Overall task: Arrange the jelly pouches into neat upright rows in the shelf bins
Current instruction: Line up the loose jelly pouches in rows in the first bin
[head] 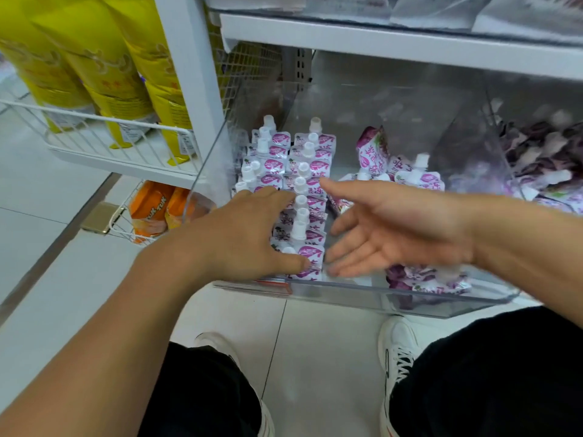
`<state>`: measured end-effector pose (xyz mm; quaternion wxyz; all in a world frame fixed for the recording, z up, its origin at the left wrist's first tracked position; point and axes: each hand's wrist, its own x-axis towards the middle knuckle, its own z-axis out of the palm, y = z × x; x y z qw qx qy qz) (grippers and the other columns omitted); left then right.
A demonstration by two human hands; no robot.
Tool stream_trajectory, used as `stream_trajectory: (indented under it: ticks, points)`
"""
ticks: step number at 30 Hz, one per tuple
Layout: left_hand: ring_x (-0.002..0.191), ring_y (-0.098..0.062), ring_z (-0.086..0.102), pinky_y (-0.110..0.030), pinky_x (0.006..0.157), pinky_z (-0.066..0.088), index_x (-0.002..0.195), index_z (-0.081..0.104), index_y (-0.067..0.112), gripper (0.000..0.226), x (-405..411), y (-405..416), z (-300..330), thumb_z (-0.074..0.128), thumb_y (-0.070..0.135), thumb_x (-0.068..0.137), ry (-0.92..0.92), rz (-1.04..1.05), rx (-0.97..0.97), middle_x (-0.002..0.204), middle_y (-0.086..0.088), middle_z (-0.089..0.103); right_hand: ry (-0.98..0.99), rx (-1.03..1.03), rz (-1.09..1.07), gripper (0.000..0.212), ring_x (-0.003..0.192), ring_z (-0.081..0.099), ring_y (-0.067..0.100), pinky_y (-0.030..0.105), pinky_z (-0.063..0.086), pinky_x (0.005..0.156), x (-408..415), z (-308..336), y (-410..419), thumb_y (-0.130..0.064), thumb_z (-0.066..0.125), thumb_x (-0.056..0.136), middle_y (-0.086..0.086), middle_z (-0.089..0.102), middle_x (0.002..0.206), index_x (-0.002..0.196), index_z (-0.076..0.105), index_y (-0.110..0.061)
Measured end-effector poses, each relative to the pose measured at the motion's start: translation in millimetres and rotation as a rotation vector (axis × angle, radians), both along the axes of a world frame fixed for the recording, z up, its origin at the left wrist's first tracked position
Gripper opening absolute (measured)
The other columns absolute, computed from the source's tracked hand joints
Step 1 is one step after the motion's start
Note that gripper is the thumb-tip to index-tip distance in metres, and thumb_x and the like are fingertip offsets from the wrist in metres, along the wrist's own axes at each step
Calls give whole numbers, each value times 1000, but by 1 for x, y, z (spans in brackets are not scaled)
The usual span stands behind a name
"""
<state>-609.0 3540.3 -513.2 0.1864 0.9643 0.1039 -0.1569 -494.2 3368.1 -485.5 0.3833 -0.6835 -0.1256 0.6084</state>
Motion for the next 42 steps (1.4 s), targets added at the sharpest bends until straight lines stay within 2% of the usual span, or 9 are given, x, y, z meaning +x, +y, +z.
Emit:
stream_trajectory:
  ticks: [4, 8, 13, 19, 24, 29, 34, 37, 42]
  points:
    - [130, -17, 45, -40, 102, 44, 146, 30, 38, 112, -2, -6, 17, 46, 94, 51, -29, 41, 158, 144, 10, 48, -941, -53, 568, 34, 74, 71, 3, 27, 59, 73, 26, 44, -47, -54, 79, 66, -19, 74, 78, 91, 77, -32]
    - [82, -2, 61, -27, 72, 51, 94, 67, 32, 51, 18, -29, 26, 49, 75, 73, -486, -22, 2, 87, 18, 67, -1098, -314, 809, 46, 80, 57, -1, 16, 44, 69, 28, 31, -65, -51, 83, 69, -25, 55, 80, 111, 68, -40]
    - [65, 2, 60, -22, 59, 49, 75, 70, 31, 19, 37, -53, 0, 66, 49, 80, -353, -250, -129, 64, 19, 61, -1263, -158, 624, 23, 85, 60, 13, 29, 51, 75, 28, 6, -69, -32, 86, 71, -12, 60, 85, 90, 74, -30]
    - [65, 0, 61, -13, 56, 44, 79, 73, 31, 25, 45, -50, 4, 75, 55, 72, -366, -199, -191, 63, 18, 62, -1225, 100, 468, 11, 64, 56, -14, 7, 40, 54, 30, -2, -58, -27, 86, 70, -38, 56, 59, 74, 77, -28]
    - [55, -2, 54, -25, 52, 40, 78, 71, 33, 42, 49, -57, 0, 73, 71, 60, -279, -178, -35, 55, 13, 54, -945, 261, 11, 11, 45, 63, -1, 9, 48, 49, 32, -10, -41, -12, 87, 71, -4, 70, 59, 72, 77, -14]
    - [58, 1, 56, -17, 53, 35, 68, 70, 26, 21, 46, -52, -2, 81, 43, 73, -146, -253, -34, 53, 18, 56, -1053, -21, 355, 32, 60, 56, -11, 6, 39, 52, 40, -12, -58, -33, 90, 66, -17, 58, 70, 93, 72, -32]
    - [73, -6, 59, -31, 67, 49, 79, 68, 30, 16, 34, -50, -1, 74, 44, 81, -27, -290, -39, 74, 12, 64, -1152, -133, 555, 56, 90, 49, 8, 29, 44, 81, 29, -13, -59, -38, 81, 76, -14, 46, 104, 125, 55, -35]
    - [70, -9, 57, -37, 69, 50, 79, 62, 24, 18, 36, -55, 1, 70, 38, 86, 32, -294, -16, 75, 8, 63, -1290, -251, 550, 44, 96, 58, 24, 33, 47, 75, 23, -16, -55, -30, 78, 82, 0, 51, 112, 118, 54, -22]
    - [70, -13, 55, -34, 68, 46, 76, 56, 19, 21, 42, -56, 7, 68, 28, 90, 126, -308, -68, 73, 5, 60, -1098, -142, 555, 26, 87, 56, 22, 34, 48, 68, 11, -17, -53, -31, 77, 79, 0, 57, 90, 90, 58, -16]
